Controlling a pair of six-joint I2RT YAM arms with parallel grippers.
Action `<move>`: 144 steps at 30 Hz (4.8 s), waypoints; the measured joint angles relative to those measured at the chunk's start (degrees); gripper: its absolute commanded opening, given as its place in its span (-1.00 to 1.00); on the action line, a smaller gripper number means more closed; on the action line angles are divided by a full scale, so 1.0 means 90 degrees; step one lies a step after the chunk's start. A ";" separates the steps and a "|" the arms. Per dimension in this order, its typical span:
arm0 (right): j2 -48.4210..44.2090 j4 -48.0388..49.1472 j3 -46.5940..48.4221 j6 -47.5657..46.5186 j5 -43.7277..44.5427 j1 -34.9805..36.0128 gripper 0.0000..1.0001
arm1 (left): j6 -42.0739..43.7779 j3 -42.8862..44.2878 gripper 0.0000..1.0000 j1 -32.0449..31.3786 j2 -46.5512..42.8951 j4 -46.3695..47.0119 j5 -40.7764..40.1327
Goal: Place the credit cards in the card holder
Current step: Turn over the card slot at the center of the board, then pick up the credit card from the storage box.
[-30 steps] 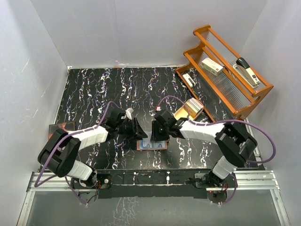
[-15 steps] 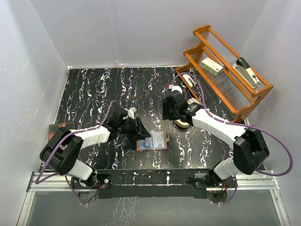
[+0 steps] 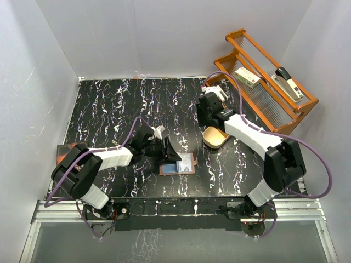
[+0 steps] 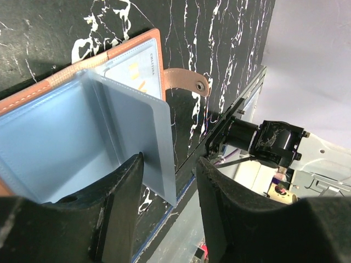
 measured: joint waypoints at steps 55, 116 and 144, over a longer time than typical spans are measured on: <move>0.1928 -0.0172 0.0612 -0.2188 0.1953 -0.0474 -0.48 | 0.1027 0.0226 -0.04 -0.0121 -0.1124 -0.1885 -0.1073; -0.2841 0.2725 -0.2302 0.3143 -0.7087 -0.0396 -1.00 | -0.0457 0.0991 -0.32 -0.0119 -0.2438 -0.0945 -0.0656; -0.2788 0.3130 -0.2557 0.3121 -0.8029 -0.0488 -0.78 | -0.1746 0.0323 -0.69 -0.0068 -0.2589 0.1149 0.0153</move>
